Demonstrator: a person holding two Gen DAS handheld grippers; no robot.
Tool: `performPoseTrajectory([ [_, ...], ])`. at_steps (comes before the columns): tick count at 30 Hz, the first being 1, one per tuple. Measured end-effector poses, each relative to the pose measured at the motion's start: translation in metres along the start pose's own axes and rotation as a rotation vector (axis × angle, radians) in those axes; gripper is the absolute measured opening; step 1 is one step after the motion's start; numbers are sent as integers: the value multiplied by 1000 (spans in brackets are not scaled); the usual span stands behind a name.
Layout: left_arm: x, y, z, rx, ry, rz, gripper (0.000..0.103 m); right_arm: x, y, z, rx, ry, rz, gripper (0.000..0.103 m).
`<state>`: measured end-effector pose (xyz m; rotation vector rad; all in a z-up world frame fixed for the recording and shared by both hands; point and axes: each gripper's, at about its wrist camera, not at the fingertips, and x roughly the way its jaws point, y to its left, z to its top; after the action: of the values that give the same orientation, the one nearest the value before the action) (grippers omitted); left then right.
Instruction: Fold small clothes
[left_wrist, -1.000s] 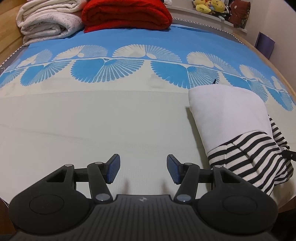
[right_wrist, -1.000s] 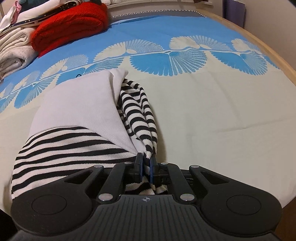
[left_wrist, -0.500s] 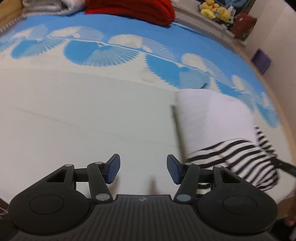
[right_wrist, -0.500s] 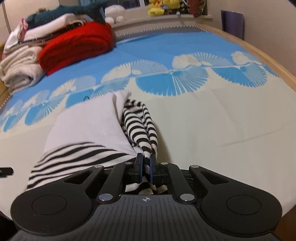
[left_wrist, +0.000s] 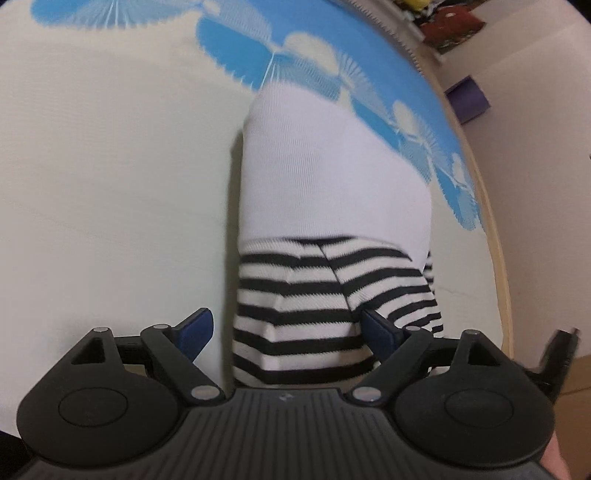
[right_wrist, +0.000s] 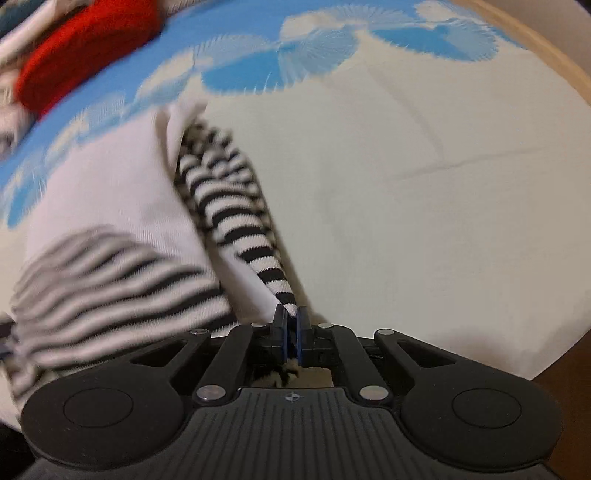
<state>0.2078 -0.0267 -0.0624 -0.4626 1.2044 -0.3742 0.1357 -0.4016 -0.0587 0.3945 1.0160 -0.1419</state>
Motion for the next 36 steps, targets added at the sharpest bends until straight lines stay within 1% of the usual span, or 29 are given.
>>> performPoseTrajectory([
  [1,5,0,0,-12,11,-3,90,-8,-2,3,34,-46,26,7],
  [2,9,0,0,-19,20,-4,90,-15,-5,5,69,-92,54,13],
  [3,13,1,1,-23,27,-2,90,-21,-7,7,100,-125,86,22],
  [4,17,0,0,-26,33,-3,91,-26,-10,8,131,-150,121,49],
  [5,20,1,1,-29,37,-3,91,-27,-12,8,154,-157,150,69],
  [6,24,2,2,-34,41,-2,93,-23,-11,8,162,-135,173,74],
  [8,31,4,2,-48,45,10,99,-5,-6,5,134,-29,170,74],
  [9,33,5,1,-53,46,13,100,5,-1,4,109,22,139,74],
  [11,36,9,2,-62,50,11,99,20,3,0,88,76,76,73],
  [12,35,9,2,-55,41,4,93,23,4,-1,104,81,68,73],
  [13,32,7,1,-33,29,-13,74,24,5,-1,121,81,68,68],
  [14,29,3,3,-14,25,-16,72,25,8,0,134,81,75,55],
  [15,25,1,3,4,15,-19,63,25,12,1,139,83,86,46],
  [16,20,-2,5,30,2,-18,59,25,20,3,133,80,91,36],
  [17,14,-4,6,58,-17,-5,58,26,30,3,108,67,71,27],
  [18,6,-7,7,96,-50,20,56,26,40,3,82,56,63,23],
  [20,-13,-7,13,147,-140,68,54,26,60,6,69,41,93,16],
  [22,-37,2,23,151,-219,93,53,22,83,9,51,-13,149,15],
  [24,-58,16,33,128,-274,104,53,18,106,11,25,-71,210,15],
  [26,-76,35,43,95,-305,140,58,17,128,13,-8,-91,251,15],
  [28,-88,47,45,93,-348,264,74,29,150,12,-47,-40,235,15],
  [29,-93,49,44,125,-369,340,77,35,156,10,-68,-13,215,15],
  [30,-97,48,42,171,-377,393,79,41,163,8,-89,14,189,15],
  [31,-101,45,40,207,-384,408,79,46,169,6,-106,37,163,15],
  [32,-105,43,38,227,-389,393,78,48,172,4,-116,41,136,14],
  [33,-109,42,35,250,-385,352,77,49,174,2,-123,42,111,14],
  [34,-109,40,32,274,-372,312,70,48,174,0,-121,45,101,14],
  [35,-104,39,31,295,-356,295,67,49,175,1,-114,46,98,14],
  [36,-97,39,28,312,-325,302,64,49,178,1,-119,45,92,14],
])
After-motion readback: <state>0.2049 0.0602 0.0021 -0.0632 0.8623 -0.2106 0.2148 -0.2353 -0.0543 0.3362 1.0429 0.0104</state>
